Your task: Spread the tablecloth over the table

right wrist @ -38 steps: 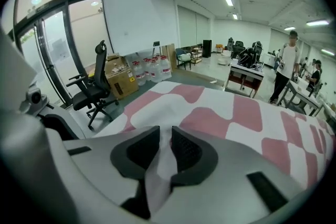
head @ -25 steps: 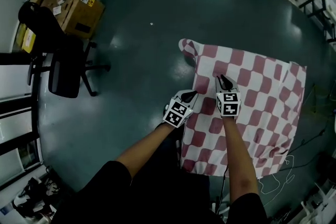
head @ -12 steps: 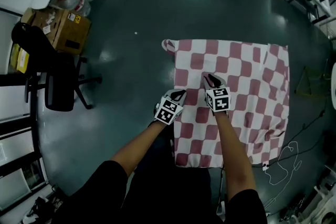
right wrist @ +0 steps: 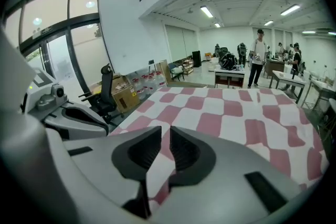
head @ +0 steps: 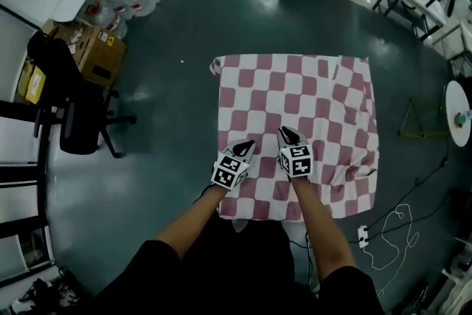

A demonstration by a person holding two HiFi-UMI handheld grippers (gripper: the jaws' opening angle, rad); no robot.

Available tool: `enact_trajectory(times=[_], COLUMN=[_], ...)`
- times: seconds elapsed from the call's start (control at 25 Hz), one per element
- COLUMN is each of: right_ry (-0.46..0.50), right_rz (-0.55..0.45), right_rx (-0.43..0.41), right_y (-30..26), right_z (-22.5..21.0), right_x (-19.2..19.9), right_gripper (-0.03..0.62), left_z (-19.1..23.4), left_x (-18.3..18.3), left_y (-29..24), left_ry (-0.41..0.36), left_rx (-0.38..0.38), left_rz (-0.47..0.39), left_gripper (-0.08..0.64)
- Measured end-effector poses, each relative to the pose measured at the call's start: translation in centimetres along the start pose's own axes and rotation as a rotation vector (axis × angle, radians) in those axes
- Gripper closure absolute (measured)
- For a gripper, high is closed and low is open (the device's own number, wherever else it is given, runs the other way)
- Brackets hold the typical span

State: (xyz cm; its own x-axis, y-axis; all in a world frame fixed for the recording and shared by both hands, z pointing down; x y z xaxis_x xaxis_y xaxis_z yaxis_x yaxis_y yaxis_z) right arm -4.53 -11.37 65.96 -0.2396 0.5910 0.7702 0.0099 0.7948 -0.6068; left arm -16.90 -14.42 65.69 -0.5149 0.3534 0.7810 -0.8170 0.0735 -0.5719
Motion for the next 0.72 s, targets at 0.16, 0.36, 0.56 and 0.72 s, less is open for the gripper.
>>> enact_trajectory(times=[0.16,0.36,0.56,0.72], right_ry=[0.037,0.034,0.041,0.013], right_rz=[0.017,-0.007,0.001,-0.002], right_rx=[-0.023,-0.016,0.042,0.09], right_y=[3.2,7.9,12.2,15.9], right_z=[1.8,4.3,6.6,7.5], right_x=[2.1,3.8,6.2,8.2], right_gripper=[0.535,0.554,0.554,0.554], left_z=[-3.6,-7.3,-10.1,-12.8], left_x=[1.6,2.9,4.4,5.6], left_y=[1.9,4.8,6.9,8.0], left_ry=[0.011,0.006,-0.004,-0.014], left_rx=[0.01,0.044,0.096,0.131], left_rz=[-0.001,-0.025,-0.057,-0.061], left_gripper=[0.543,0.543,0.543,0.543])
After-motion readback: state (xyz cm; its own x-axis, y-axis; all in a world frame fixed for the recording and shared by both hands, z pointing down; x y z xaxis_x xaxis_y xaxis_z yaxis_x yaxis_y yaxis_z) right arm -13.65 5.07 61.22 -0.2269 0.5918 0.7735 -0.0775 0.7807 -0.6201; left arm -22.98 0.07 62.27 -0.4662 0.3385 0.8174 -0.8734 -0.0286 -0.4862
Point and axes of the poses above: the fingertips, and each gripper's own axes: y backward along the fingers, z to its left, x out of its underside, the point moved 3 cm from there along y, backward along the fingers, and after that the axes turned 2 degrees about -z, right-handed, at the moved point
